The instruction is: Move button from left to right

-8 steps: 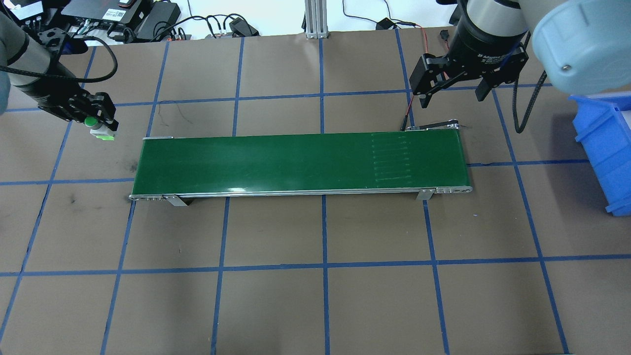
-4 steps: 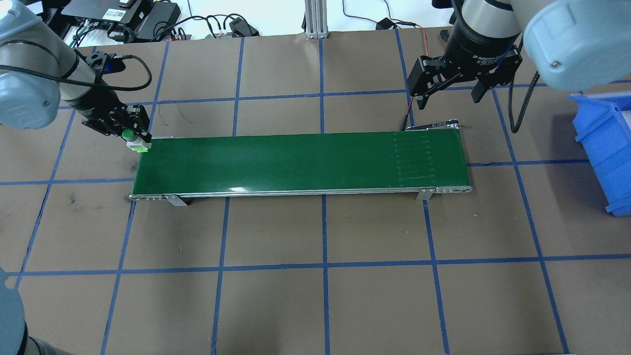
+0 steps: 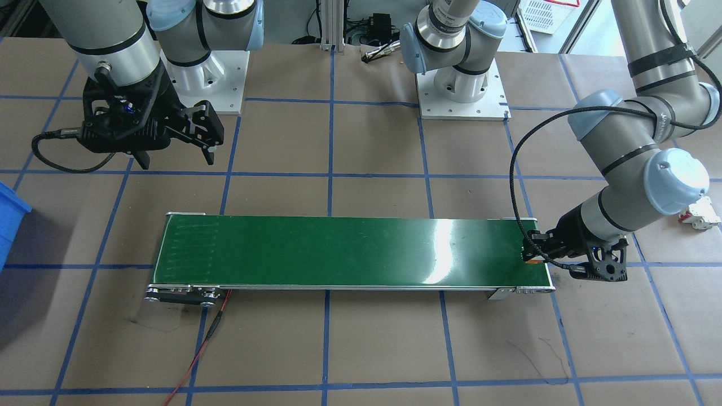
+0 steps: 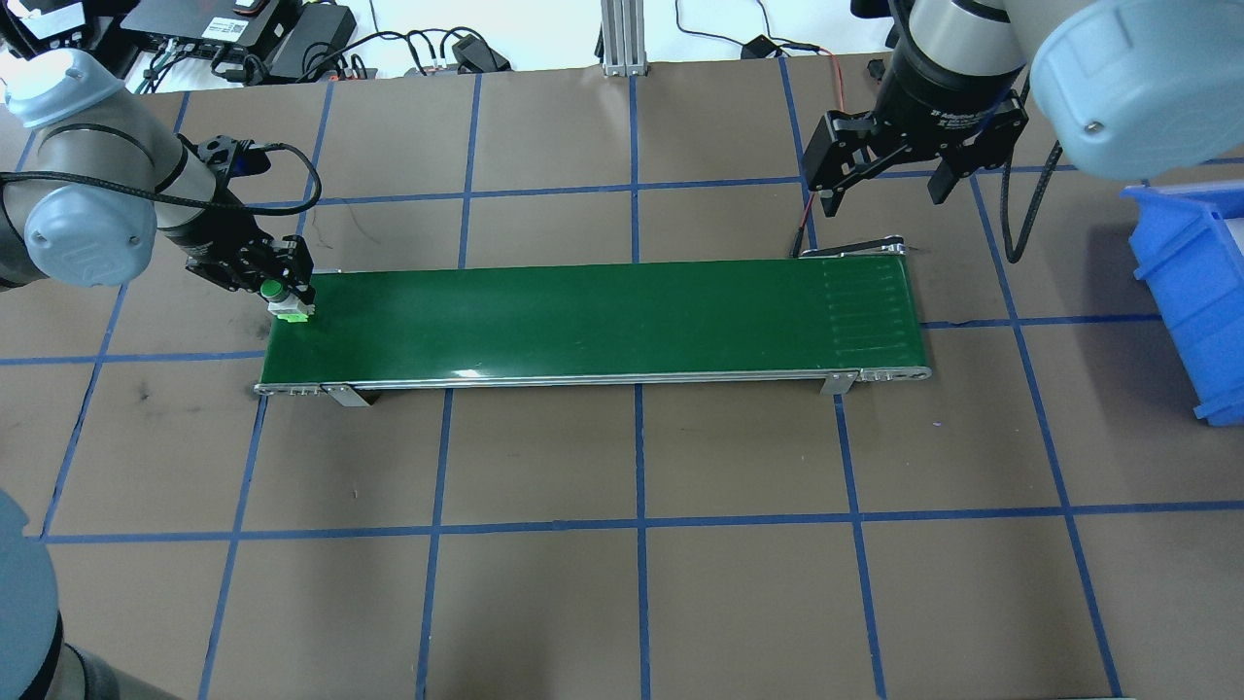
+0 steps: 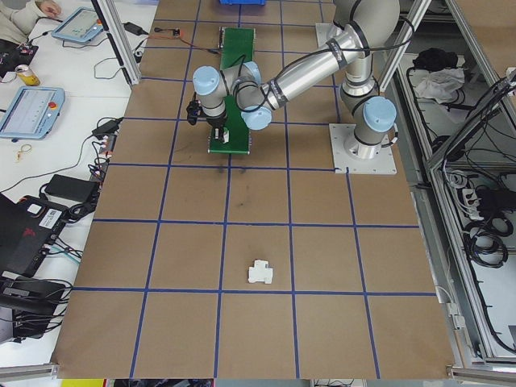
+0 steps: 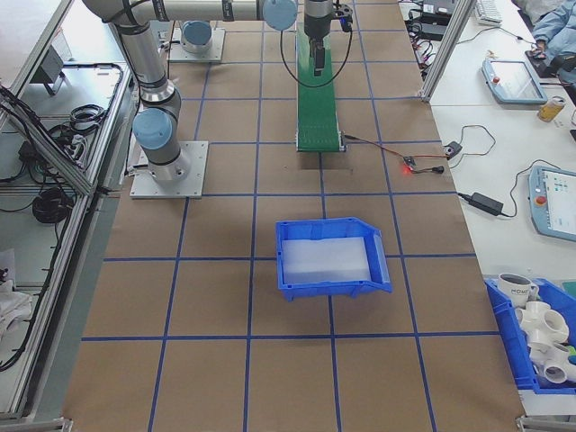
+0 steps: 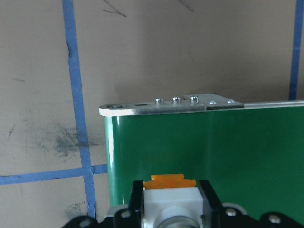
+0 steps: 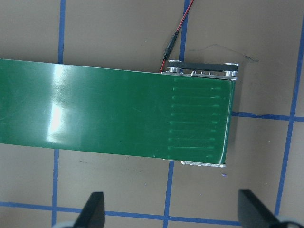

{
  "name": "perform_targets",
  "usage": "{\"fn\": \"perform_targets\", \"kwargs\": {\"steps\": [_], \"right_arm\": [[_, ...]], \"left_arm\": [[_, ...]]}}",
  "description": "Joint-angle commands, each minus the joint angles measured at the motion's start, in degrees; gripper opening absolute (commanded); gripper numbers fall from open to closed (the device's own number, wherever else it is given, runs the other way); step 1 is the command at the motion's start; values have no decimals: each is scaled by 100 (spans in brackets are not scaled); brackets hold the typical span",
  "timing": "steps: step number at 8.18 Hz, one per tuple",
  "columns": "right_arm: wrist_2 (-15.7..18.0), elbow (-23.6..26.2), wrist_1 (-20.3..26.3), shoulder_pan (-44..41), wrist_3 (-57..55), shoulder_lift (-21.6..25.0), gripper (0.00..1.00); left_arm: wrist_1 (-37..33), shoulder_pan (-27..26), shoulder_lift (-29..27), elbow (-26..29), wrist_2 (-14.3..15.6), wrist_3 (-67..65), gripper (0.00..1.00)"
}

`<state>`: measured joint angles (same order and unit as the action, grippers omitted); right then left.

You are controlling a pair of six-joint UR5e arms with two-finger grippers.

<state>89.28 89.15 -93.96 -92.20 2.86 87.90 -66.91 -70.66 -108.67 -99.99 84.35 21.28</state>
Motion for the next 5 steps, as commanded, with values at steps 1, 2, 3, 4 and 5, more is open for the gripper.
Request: {"fn": "perform_targets", "kwargs": {"steps": [1,2,3,4,5], "right_arm": [[-42,6,-17,0,-14,-27,100],[-50,6,-26,0,-14,-62,100],[-51,6,-26,0,-14,-62,100],[-51,6,-26,0,-14,-71,100],[-59,6,-26,0,-22,-71,100]], "left_arm": [[-59,0,4,-30,12,-53,65],[-112,0,30,-21,-6,-175,79],[-199,-26,91,-21,-32,-325,100],[-278,-148,231,14,-32,-552,100],[-627,-446,546,49,-41,-1138,100]]}}
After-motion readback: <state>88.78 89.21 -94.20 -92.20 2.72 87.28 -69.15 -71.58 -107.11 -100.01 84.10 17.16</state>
